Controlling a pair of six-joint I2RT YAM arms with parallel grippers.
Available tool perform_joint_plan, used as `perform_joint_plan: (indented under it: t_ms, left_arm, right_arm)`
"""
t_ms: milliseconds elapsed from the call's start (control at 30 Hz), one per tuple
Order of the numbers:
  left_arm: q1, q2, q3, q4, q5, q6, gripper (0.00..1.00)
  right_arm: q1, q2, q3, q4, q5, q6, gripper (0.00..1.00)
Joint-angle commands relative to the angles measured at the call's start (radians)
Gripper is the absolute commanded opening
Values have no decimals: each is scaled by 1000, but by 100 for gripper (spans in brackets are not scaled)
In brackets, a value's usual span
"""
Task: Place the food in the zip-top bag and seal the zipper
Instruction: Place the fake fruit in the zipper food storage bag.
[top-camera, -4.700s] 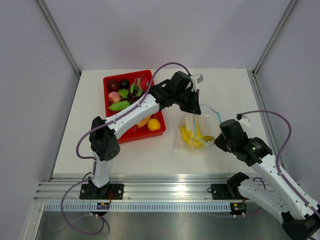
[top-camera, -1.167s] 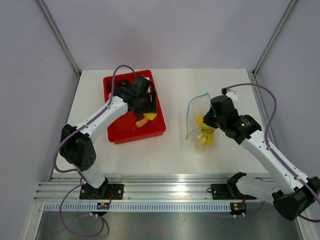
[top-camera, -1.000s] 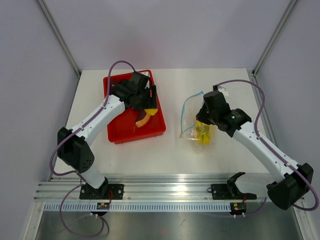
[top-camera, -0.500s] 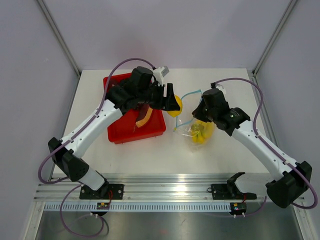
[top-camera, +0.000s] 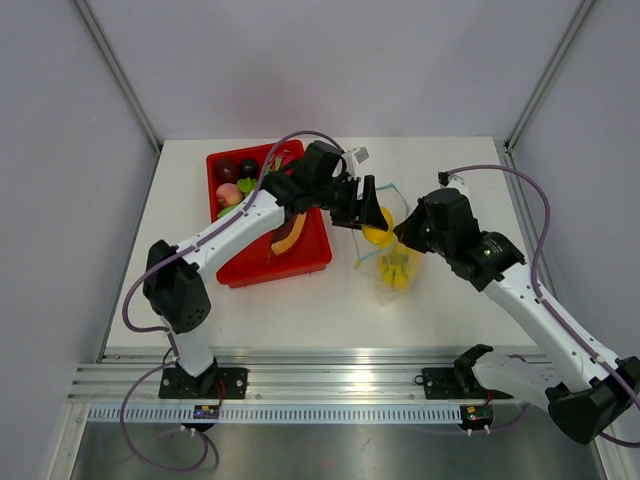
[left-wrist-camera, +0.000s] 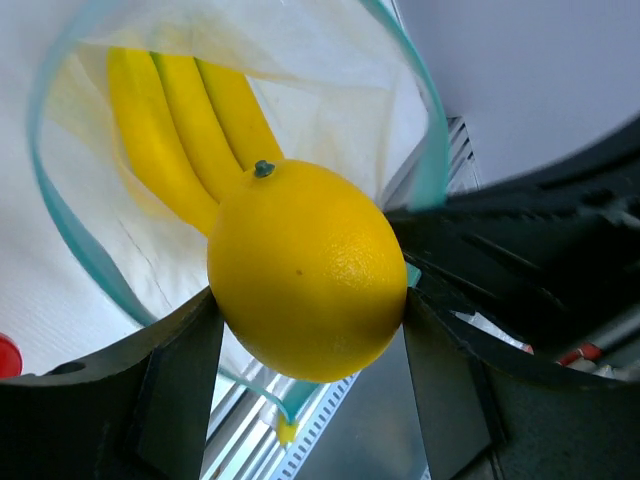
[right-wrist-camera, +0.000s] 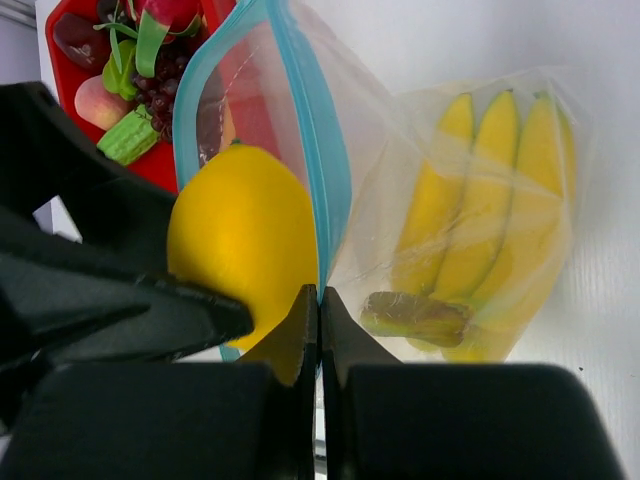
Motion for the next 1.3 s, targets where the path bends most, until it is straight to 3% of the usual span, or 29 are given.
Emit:
perform_joint_plan:
  t_ms: [0, 367, 400, 433, 533, 633, 767, 933, 1067, 1267]
  left_arm:
    - [0, 19, 71, 82, 33, -44, 33]
    - [-37, 122, 174, 3, -60, -70, 34]
    - [-42, 127, 181, 0, -66, -72, 36]
    - [-51, 142, 187, -11, -74, -72, 47]
    - [-60, 154, 197, -24, -73, -69, 65]
    - [-62, 145, 194, -30, -79, -63, 78]
    - [-60, 121, 198, -53, -92, -44, 85]
    - [-62, 82, 192, -71, -95, -31, 86]
    - [-62, 10, 196, -126, -120, 17, 81]
    - [-7, -187, 152, -266, -318, 86, 77]
  right_arm:
    - [6, -45, -18, 10, -18, -4, 0]
    - [6, -85, -47, 25, -37, -15, 0]
    - [6, -85, -45, 27, -37, -15, 0]
    - [4, -85, -45, 25, -35, -16, 0]
    - [4, -91, -42, 21, -32, -19, 0]
    - [6, -97, -44, 18, -25, -19, 0]
    - [4, -103, -45, 14, -21, -16, 0]
    - [6, -103, -48, 13, -18, -18, 0]
    - [6, -105, -48, 8, -14, -24, 0]
    - [6, -115, -50, -1, 12, -32, 0]
